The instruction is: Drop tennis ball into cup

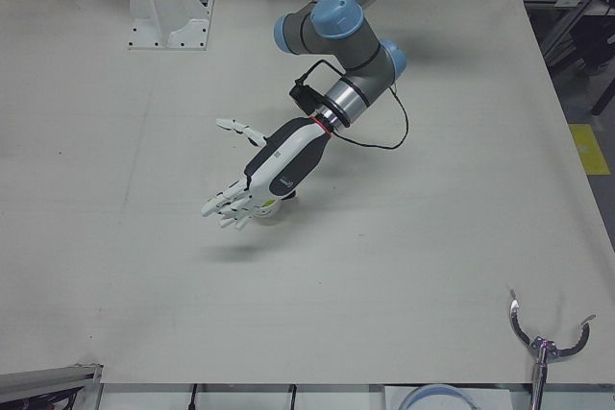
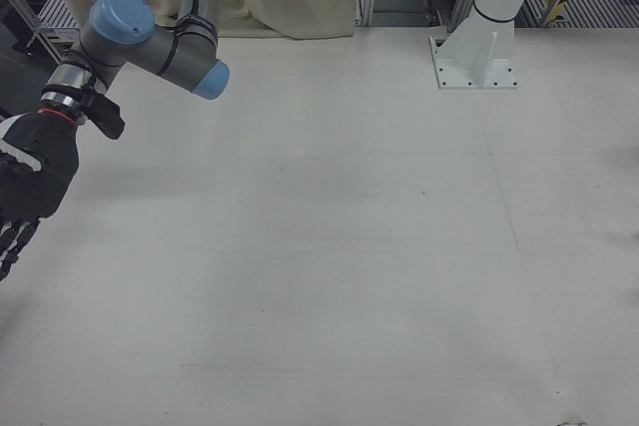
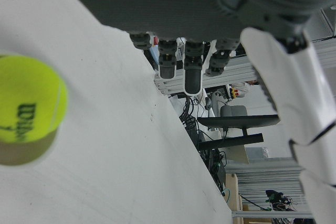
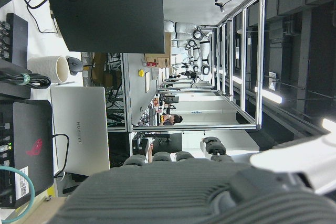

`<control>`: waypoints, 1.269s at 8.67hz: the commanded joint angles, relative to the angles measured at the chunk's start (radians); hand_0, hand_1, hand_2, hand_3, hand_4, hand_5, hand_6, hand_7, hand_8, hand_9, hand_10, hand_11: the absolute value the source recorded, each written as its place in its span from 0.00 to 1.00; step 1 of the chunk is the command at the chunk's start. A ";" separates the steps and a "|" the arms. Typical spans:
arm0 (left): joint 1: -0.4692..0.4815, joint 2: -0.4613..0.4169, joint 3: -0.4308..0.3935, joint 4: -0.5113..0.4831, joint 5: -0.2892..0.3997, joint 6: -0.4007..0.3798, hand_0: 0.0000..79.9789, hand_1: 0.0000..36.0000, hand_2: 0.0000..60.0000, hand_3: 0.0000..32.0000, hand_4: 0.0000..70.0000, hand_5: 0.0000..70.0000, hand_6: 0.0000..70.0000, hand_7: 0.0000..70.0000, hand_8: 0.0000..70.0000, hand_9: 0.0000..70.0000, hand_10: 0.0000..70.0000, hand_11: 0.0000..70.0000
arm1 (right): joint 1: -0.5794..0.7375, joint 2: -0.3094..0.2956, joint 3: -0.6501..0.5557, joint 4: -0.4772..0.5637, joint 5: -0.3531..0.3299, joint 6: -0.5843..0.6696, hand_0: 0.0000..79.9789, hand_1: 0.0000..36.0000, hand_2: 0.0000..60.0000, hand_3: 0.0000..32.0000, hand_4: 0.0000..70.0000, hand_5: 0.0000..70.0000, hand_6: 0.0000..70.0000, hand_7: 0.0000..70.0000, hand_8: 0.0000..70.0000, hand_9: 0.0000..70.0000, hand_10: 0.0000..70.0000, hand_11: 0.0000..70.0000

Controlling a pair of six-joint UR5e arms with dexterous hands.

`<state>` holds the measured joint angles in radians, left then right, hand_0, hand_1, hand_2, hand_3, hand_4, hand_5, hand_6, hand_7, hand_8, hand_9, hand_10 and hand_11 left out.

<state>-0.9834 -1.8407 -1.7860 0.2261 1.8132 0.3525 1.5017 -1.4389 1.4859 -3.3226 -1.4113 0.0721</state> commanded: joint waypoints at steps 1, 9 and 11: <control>-0.047 -0.008 -0.057 0.031 0.003 -0.051 0.56 0.41 0.30 0.00 0.29 0.01 0.06 0.44 0.00 0.07 0.00 0.00 | 0.000 0.000 0.001 0.000 0.000 0.000 0.00 0.00 0.00 0.00 0.00 0.00 0.00 0.00 0.00 0.00 0.00 0.00; -0.446 -0.172 0.304 0.019 -0.005 -0.090 0.62 0.62 0.20 0.00 0.00 0.02 0.00 0.10 0.00 0.00 0.00 0.00 | 0.000 0.000 0.002 0.000 0.000 -0.002 0.00 0.00 0.00 0.00 0.00 0.00 0.00 0.00 0.00 0.00 0.00 0.00; -0.465 -0.166 0.268 0.079 -0.005 -0.104 0.64 0.68 0.18 0.00 0.00 0.02 0.00 0.09 0.00 0.00 0.00 0.00 | 0.000 0.000 0.007 -0.002 0.000 -0.003 0.00 0.00 0.00 0.00 0.00 0.00 0.00 0.00 0.00 0.00 0.00 0.00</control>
<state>-1.4283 -2.0141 -1.4922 0.2545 1.8086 0.2613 1.5017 -1.4389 1.4885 -3.3232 -1.4113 0.0706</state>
